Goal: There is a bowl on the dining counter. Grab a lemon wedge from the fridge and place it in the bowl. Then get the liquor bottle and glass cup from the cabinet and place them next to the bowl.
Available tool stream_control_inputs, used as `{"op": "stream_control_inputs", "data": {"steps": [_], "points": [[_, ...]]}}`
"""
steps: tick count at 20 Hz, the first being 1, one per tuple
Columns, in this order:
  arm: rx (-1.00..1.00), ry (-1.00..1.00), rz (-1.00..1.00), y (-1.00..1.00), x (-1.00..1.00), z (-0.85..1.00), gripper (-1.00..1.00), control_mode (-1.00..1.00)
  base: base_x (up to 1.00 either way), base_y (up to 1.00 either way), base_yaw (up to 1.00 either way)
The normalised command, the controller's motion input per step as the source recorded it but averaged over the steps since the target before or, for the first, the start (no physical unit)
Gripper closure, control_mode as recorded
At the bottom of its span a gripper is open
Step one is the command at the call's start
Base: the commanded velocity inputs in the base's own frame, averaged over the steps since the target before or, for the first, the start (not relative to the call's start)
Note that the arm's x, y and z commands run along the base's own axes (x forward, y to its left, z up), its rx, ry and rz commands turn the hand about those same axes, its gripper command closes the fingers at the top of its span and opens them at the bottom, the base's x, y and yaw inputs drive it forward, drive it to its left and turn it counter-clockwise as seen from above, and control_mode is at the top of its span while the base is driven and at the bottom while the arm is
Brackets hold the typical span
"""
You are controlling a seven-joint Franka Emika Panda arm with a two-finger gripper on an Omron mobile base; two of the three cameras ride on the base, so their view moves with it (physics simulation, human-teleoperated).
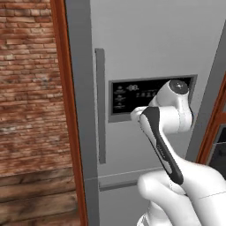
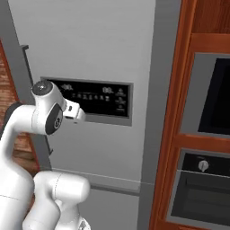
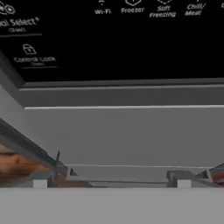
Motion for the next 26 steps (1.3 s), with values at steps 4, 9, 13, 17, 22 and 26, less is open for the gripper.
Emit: {"op": "stream_control_inputs", "data": {"steps": [4,9,13,17,22,26], "points": [[0.00,0.00,0.00,0.00,0.00,0.00,-1.00,1.00,-0.16,0.72,0.00],[0.00,0.00,0.00,0.00,0.00,0.00,-1.00,1.00,-0.24,0.76,-0.01],[0.00,0.00,0.00,0.00,0.00,0.00,-1.00,1.00,-0.42,0.43,-0.04],[0.00,0.00,0.00,0.00,0.00,0.00,-1.00,1.00,-0.43,0.08,-0.10],[0.00,0.00,0.00,0.00,0.00,0.00,-1.00,1.00,-0.26,0.01,-0.07],[0.00,0.00,0.00,0.00,0.00,0.00,-1.00,1.00,-0.09,-0.01,-0.03]]}}
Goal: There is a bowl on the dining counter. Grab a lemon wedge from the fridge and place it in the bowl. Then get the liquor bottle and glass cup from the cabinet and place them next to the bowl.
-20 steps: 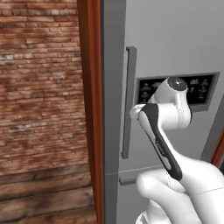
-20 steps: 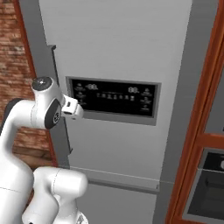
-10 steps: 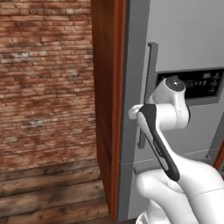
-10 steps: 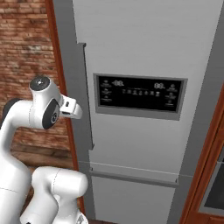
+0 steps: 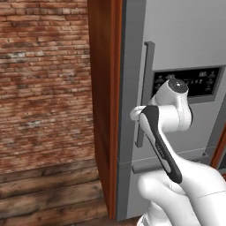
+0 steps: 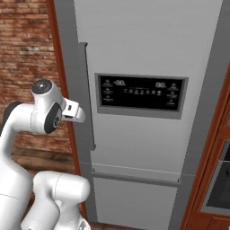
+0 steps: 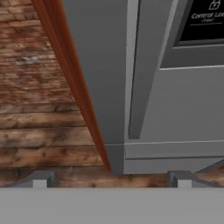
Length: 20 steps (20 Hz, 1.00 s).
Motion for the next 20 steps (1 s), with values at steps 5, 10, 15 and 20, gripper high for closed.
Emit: {"op": "stream_control_inputs", "data": {"steps": [5,10,15,20], "points": [[0.00,0.00,0.00,-0.11,0.00,0.00,-1.00,-1.00,-0.05,-0.01,0.00],[0.02,-0.07,0.00,-0.55,0.13,0.09,-1.00,-1.00,0.00,0.00,0.00],[0.00,-0.12,0.00,-0.24,0.60,0.08,-1.00,-1.00,0.00,0.00,0.00],[0.00,-0.15,0.00,-0.01,0.58,0.02,-1.00,-1.00,0.00,0.00,0.00]]}}
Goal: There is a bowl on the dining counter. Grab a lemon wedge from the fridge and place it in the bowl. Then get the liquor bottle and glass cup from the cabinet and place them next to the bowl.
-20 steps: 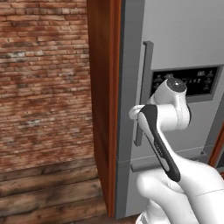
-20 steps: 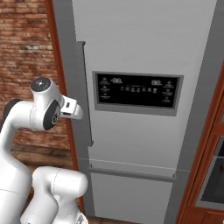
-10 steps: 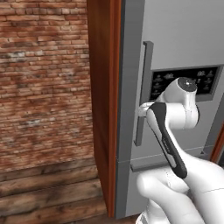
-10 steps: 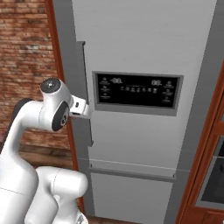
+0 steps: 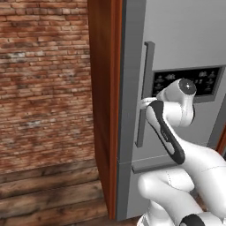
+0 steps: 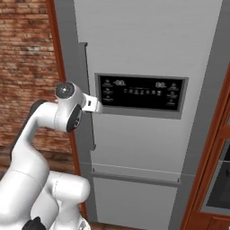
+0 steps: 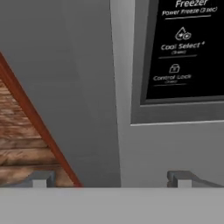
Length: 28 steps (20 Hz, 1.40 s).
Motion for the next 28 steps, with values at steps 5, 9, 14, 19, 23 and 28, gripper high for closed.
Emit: {"op": "stream_control_inputs", "data": {"steps": [5,9,14,19,23,28], "points": [[0.00,-0.04,-0.01,0.10,0.49,-0.11,-1.00,-1.00,0.00,0.00,0.00],[0.00,0.00,-0.04,0.05,0.54,0.00,-1.00,-1.00,0.00,0.00,0.00],[0.00,0.00,-0.01,0.00,0.47,0.00,-1.00,-1.00,0.00,0.00,0.00],[0.00,-0.05,0.00,0.01,0.48,-0.11,-1.00,-1.00,0.00,0.00,0.00],[0.00,-0.06,0.00,0.05,0.52,-0.18,-1.00,-1.00,0.00,0.00,0.00],[0.00,-0.04,-0.01,0.12,0.48,-0.13,1.00,-1.00,0.00,0.00,0.00]]}}
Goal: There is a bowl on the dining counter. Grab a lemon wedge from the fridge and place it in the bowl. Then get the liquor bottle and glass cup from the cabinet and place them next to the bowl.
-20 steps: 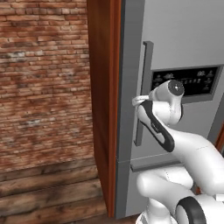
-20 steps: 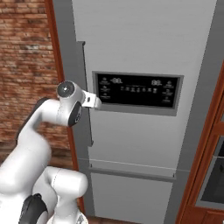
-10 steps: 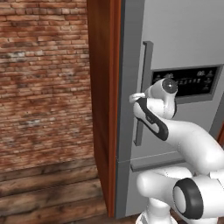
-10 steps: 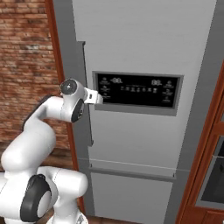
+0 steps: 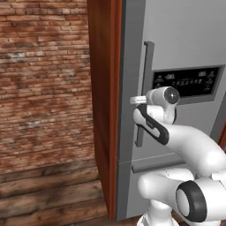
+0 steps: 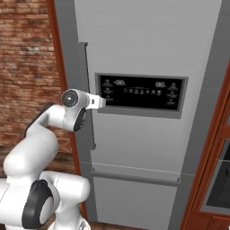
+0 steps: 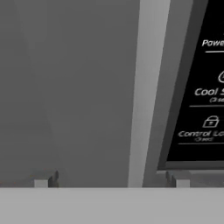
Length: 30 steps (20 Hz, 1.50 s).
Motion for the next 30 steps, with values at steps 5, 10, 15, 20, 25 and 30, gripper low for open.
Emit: {"op": "stream_control_inputs", "data": {"steps": [5,10,15,20,25,30], "points": [[-0.02,0.06,-0.02,0.14,0.28,-0.02,1.00,-1.00,0.00,0.00,0.00],[-0.11,0.12,0.00,0.08,-0.15,0.00,1.00,-1.00,0.00,0.00,0.00],[-0.14,0.10,-0.01,-0.18,-0.86,0.00,1.00,-1.00,0.00,0.00,0.00],[-0.09,0.02,-0.06,-0.34,-1.00,0.00,1.00,-1.00,0.00,0.00,0.00],[-0.06,0.02,-0.06,-0.36,-1.00,0.00,1.00,-1.00,0.00,0.00,0.00],[-0.03,0.04,-0.07,-0.25,-1.00,0.00,-1.00,-1.00,0.00,0.00,0.00]]}}
